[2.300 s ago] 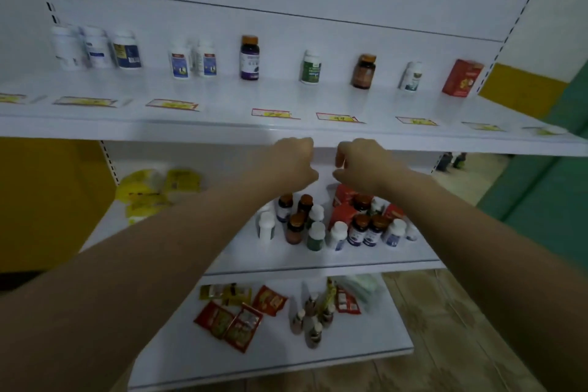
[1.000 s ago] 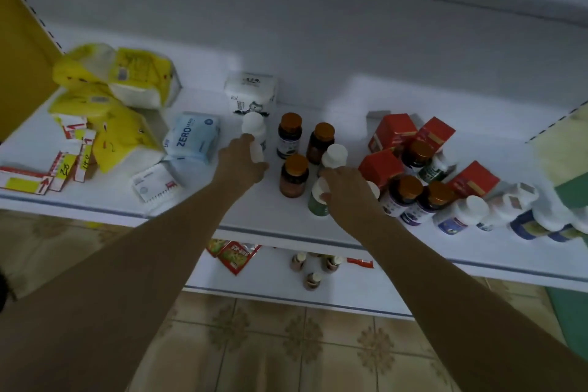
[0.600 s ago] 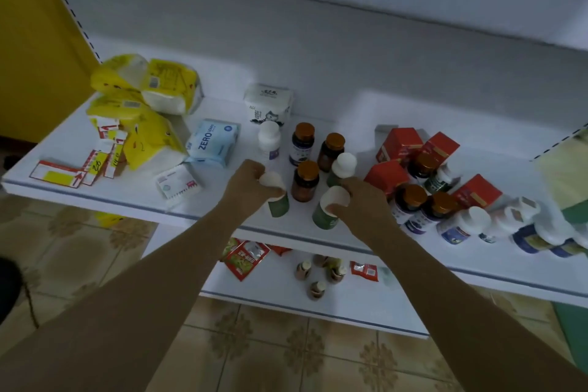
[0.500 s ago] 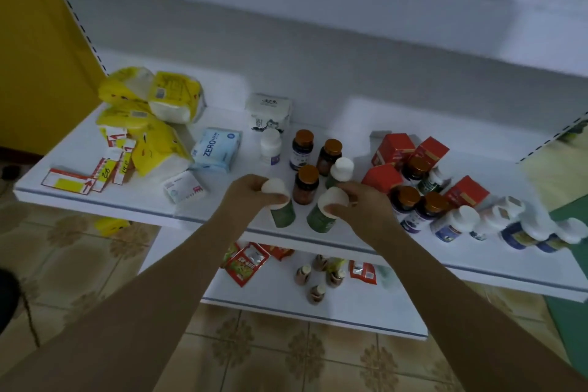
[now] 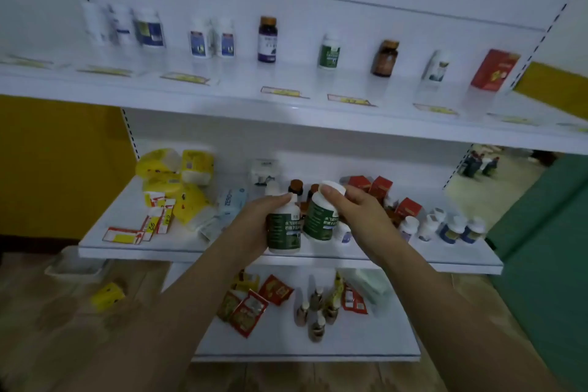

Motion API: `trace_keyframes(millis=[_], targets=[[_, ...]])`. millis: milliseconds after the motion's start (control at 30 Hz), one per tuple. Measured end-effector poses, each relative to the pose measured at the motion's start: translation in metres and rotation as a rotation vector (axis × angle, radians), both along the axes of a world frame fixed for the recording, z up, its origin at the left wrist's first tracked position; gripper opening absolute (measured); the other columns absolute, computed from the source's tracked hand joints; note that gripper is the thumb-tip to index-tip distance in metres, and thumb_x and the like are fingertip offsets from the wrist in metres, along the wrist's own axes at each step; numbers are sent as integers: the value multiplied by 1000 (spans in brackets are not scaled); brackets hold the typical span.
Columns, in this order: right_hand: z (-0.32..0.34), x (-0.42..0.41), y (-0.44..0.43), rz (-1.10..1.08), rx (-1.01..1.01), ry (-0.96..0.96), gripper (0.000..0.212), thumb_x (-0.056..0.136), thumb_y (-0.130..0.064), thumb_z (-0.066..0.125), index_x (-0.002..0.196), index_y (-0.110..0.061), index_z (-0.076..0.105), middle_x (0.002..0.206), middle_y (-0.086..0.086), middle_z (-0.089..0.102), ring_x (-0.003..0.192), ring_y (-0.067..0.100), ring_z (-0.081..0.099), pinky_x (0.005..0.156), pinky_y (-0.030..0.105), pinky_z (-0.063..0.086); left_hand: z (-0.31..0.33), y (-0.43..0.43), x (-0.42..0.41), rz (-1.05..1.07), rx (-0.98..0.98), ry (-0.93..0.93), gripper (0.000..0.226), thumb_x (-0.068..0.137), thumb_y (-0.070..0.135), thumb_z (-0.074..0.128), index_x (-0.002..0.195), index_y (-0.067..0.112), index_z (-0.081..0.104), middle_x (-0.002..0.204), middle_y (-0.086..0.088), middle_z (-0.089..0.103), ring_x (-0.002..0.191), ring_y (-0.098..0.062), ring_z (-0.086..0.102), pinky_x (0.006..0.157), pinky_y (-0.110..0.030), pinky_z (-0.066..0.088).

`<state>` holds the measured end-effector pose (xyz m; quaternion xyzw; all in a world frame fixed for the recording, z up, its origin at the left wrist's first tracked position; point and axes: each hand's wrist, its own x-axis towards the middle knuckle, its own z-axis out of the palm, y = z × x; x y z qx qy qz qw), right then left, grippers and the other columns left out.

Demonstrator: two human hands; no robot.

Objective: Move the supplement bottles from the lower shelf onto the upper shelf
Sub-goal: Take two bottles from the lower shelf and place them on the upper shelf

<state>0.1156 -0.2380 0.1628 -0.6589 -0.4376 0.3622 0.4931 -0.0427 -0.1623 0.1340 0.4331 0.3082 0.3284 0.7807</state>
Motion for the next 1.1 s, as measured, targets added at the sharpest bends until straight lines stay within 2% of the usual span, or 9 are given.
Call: trace_keyframes(millis=[67, 167, 333, 400, 467, 533, 667, 900, 1100], targets=[[22, -10, -13, -3, 38, 45, 44, 78, -57, 64, 104, -21, 64, 102, 9, 70, 94, 23, 69, 77, 35, 58, 27, -14, -9, -39, 34, -51, 20, 93, 21, 51, 97, 6, 65, 80, -8, 71, 68, -18, 69, 62, -30, 59], [63, -23, -33, 26, 67, 91, 58, 64, -70, 68, 100, -24, 61, 98, 3, 70, 92, 22, 69, 80, 41, 56, 66, -32, -22, -95, 99, -81, 27, 93, 33, 51, 97, 9, 63, 83, -9, 69, 67, -18, 70, 57, -31, 57], [119, -29, -51, 45, 104, 124, 106, 51, -87, 62, 137, -29, 39, 147, 4, 44, 131, 29, 48, 106, 55, 39, 125, -54, -33, -92, 186, -123, 35, 92, 42, 49, 105, 11, 58, 85, -10, 68, 75, -20, 69, 65, -32, 57], [147, -42, -62, 36, 147, 131, 89, 62, -82, 59, 124, -18, 51, 134, 10, 57, 117, 29, 59, 101, 50, 45, 147, -62, -35, -92, 188, -157, 37, 92, 43, 48, 104, 10, 58, 83, -11, 65, 73, -21, 66, 63, -30, 56], [165, -49, -71, 74, 216, 184, 56, 83, -67, 47, 98, -16, 64, 96, 9, 72, 82, 21, 69, 85, 38, 54, 166, -69, -36, -105, 181, -195, 36, 93, 43, 47, 99, 9, 57, 80, -12, 61, 67, -20, 63, 60, -28, 55], [173, -46, -75, 136, 245, 301, 51, 91, -57, 42, 94, -11, 65, 79, 9, 70, 68, 18, 66, 75, 32, 53, 182, -77, -36, -115, 192, -226, 37, 92, 42, 47, 93, 7, 58, 76, -13, 60, 61, -20, 62, 56, -27, 55], [186, -45, -83, 197, 267, 371, 40, 94, -44, 45, 108, -9, 57, 84, 9, 64, 73, 20, 61, 72, 31, 51, 196, -87, -33, -101, 283, -223, 32, 87, 40, 56, 85, 9, 63, 70, -11, 63, 56, -18, 62, 54, -26, 55], [196, -38, -91, 205, 307, 314, 34, 95, -42, 45, 94, -15, 65, 74, 3, 68, 67, 15, 64, 69, 30, 52, 208, -88, -27, -106, 373, -179, 24, 84, 37, 61, 88, 12, 60, 71, -10, 64, 57, -18, 62, 58, -27, 54], [204, -28, -91, 216, 373, 324, 28, 94, -38, 48, 88, -18, 66, 69, -1, 71, 62, 12, 68, 70, 30, 51, 214, -78, -18, -156, 473, -149, 17, 81, 19, 69, 91, 10, 58, 77, -10, 62, 63, -17, 61, 60, -26, 54]])
